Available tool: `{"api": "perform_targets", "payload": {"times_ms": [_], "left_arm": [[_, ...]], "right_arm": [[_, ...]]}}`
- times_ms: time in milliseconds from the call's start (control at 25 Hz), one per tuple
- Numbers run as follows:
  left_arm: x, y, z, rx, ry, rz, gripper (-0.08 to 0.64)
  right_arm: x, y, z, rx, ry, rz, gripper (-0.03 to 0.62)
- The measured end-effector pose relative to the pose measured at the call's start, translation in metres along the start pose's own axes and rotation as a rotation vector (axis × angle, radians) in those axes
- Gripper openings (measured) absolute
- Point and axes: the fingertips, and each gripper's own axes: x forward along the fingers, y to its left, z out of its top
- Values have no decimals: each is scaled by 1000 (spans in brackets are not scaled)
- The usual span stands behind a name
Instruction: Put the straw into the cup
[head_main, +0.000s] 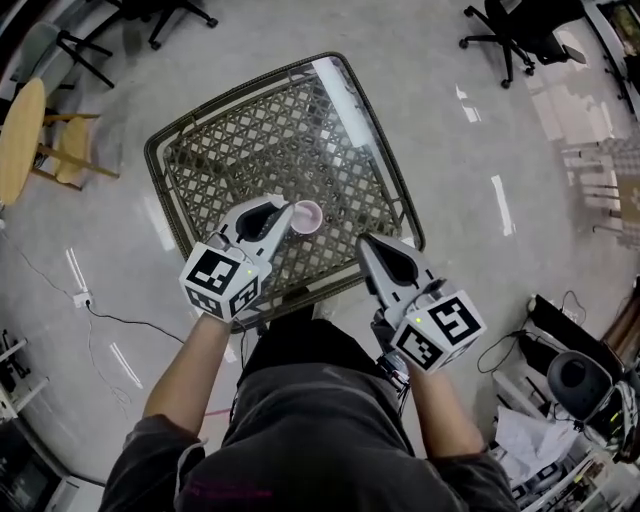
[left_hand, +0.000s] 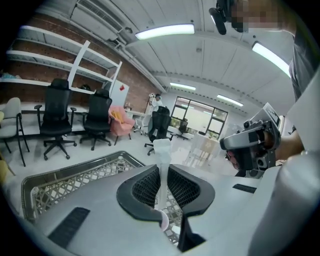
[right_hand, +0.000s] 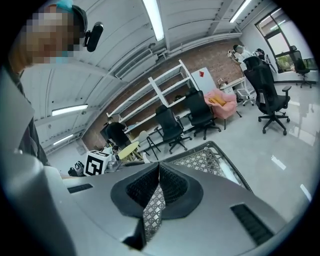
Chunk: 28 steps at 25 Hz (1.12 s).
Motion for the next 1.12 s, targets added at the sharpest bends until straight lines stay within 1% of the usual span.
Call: {"api": "perform_targets", "payload": {"times_ms": [120, 320, 480, 560, 760, 1120], "left_arm": [[7, 6, -13, -21, 24, -7, 51], [12, 1, -27, -50, 70, -1, 51], [31, 20, -53, -64, 100, -11, 51], [39, 28, -63, -61, 116, -15, 51], [54, 31, -81, -46, 148, -16, 51], [63, 27, -99, -42, 185, -18, 51]], "right_arm": [[3, -1, -9, 20, 19, -11, 14], [-15, 0, -10, 41, 31, -25, 14], [-1, -14, -21, 49, 43, -47, 14], [5, -19, -25, 56, 48, -55, 14], [4, -29, -34, 69, 61, -65, 14], [4, -34, -42, 85, 77, -70, 14]]}}
